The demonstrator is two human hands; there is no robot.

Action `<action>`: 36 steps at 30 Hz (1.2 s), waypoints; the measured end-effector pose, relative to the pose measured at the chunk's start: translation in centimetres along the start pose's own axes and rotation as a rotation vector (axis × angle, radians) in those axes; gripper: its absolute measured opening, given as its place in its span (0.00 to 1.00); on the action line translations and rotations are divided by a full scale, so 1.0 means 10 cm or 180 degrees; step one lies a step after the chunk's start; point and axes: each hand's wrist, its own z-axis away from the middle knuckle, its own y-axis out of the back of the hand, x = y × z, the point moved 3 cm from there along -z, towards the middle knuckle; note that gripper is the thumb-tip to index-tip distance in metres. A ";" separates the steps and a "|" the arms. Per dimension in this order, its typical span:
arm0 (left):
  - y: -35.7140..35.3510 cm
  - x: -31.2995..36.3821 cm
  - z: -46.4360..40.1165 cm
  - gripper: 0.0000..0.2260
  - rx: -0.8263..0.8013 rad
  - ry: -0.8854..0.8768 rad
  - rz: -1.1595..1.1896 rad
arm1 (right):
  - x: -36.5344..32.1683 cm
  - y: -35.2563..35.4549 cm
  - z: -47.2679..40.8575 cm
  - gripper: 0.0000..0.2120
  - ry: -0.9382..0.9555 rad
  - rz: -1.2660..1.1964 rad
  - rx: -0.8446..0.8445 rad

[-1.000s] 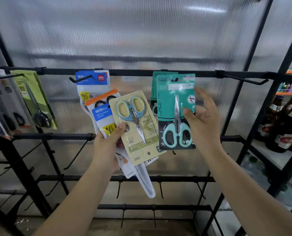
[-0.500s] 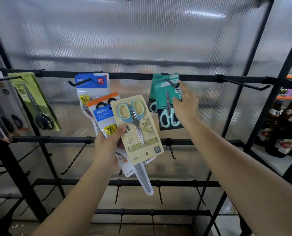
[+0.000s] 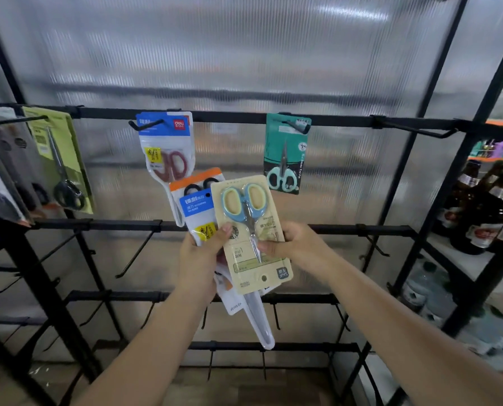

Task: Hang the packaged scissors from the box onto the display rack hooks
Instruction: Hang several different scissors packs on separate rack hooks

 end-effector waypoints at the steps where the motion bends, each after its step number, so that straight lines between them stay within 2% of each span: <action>1: 0.00 -0.04 0.02 0.08 0.0004 0.0003 -0.0003 | 0.02 0.00 0.00 0.10 -0.0015 -0.0072 0.0068; 3: 0.00 -0.09 0.05 0.09 -0.0034 0.0002 -0.0049 | 0.04 0.03 0.03 0.12 -0.0058 -0.0062 0.0149; 6: 0.03 -0.10 0.06 0.09 -0.0062 0.0023 -0.0123 | -0.01 0.12 0.09 0.21 -0.0133 0.0180 0.0315; 9: 0.07 -0.04 0.07 0.20 -0.0164 -0.0024 0.0014 | -0.05 0.30 0.15 0.30 -0.0102 0.0600 0.0479; 11: 0.12 -0.02 0.05 0.23 -0.0164 -0.0028 0.0048 | -0.05 0.39 0.18 0.29 -0.0201 0.0908 0.0276; 13: 0.12 -0.02 0.05 0.20 -0.0201 0.0043 0.0046 | -0.04 0.44 0.19 0.28 -0.0342 0.1300 -0.0076; 15: 0.09 -0.07 0.06 0.16 -0.0335 0.0150 -0.0131 | -0.05 0.47 0.19 0.26 -0.0377 0.1466 -0.0188; 17: 0.06 -0.12 0.08 0.11 -0.0359 0.0267 -0.0269 | -0.08 0.50 0.18 0.28 -0.0224 0.1475 -0.0047; 20: 0.01 -0.14 0.08 0.12 -0.0327 0.0295 -0.0161 | -0.09 0.56 0.20 0.40 -0.0079 0.1424 0.0342; 23: -0.05 -0.16 0.08 0.12 -0.0170 0.0236 0.0098 | 0.02 0.60 0.27 0.45 -0.0476 0.1021 0.0943; 25: -0.08 -0.21 0.06 0.11 0.0014 0.0308 0.0348 | 0.17 0.59 0.37 0.43 -0.1094 0.0515 0.1121; 27: -0.11 -0.31 0.04 0.08 0.0259 0.0482 0.0554 | 0.35 0.52 0.49 0.37 -0.1577 -0.0548 0.0934; 29: -0.14 -0.39 0.05 0.08 0.0457 0.0662 0.0645 | 0.46 0.42 0.56 0.23 -0.1578 -0.2088 0.0655; 30: -0.18 -0.44 0.05 0.08 0.0459 0.0701 0.0640 | 0.49 0.40 0.57 0.18 -0.1478 -0.2552 0.0683; 31: -0.24 -0.47 0.07 0.09 0.0410 0.0707 0.0631 | 0.53 0.40 0.57 0.15 -0.1370 -0.2828 0.0790; 34: -0.43 -0.53 0.16 0.11 0.0120 0.0628 0.0516 | 0.57 0.51 0.55 0.02 -0.1092 -0.2988 0.1400; 36: -0.59 -0.55 0.23 0.17 -0.0153 0.0609 0.0383 | 0.53 0.59 0.56 0.01 -0.0977 -0.2912 0.1634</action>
